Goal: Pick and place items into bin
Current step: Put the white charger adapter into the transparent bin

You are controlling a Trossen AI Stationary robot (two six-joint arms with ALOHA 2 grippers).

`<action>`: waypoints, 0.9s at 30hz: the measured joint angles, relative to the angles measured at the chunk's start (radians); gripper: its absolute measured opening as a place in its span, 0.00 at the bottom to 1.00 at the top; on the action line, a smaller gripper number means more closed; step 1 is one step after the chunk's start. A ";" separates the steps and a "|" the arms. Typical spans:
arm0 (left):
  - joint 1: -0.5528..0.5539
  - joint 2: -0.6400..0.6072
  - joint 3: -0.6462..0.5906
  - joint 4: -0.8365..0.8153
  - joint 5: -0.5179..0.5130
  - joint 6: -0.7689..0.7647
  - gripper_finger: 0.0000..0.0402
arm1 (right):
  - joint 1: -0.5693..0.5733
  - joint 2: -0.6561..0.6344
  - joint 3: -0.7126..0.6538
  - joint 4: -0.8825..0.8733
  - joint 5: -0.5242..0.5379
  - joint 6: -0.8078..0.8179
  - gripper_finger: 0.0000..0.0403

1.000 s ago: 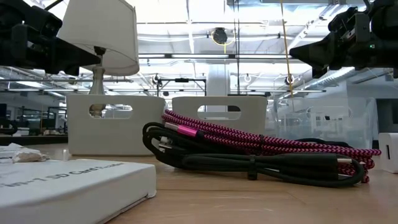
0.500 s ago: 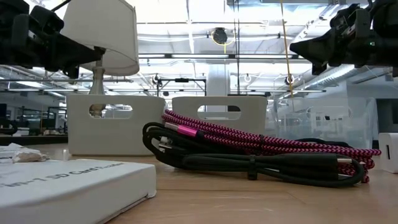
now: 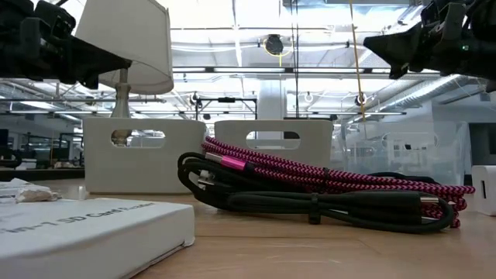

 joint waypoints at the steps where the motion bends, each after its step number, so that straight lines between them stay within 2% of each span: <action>1: 0.000 0.000 0.000 -0.001 0.000 0.011 0.09 | 0.006 0.000 0.020 -0.017 -0.001 -0.005 0.00; 6: 0.000 0.000 0.000 0.000 -0.003 0.039 0.09 | 0.115 0.034 0.203 -0.304 0.033 -0.076 0.08; 12: 0.000 0.000 0.000 0.000 -0.008 0.043 0.09 | 0.321 0.140 0.499 -0.655 0.151 -0.068 0.27; 15: 0.000 0.000 0.000 0.003 -0.024 0.043 0.09 | 0.429 0.207 0.648 -0.848 0.208 0.018 0.37; 19: 0.000 0.000 0.000 0.003 -0.054 0.043 0.09 | 0.571 0.322 0.749 -1.009 0.242 0.163 0.49; 22: 0.000 0.000 0.000 0.006 -0.071 0.043 0.09 | 0.657 0.396 0.796 -1.076 0.242 0.297 0.54; 27: 0.000 0.000 0.000 0.006 -0.076 0.043 0.09 | 0.772 0.520 0.797 -1.107 0.263 0.542 0.59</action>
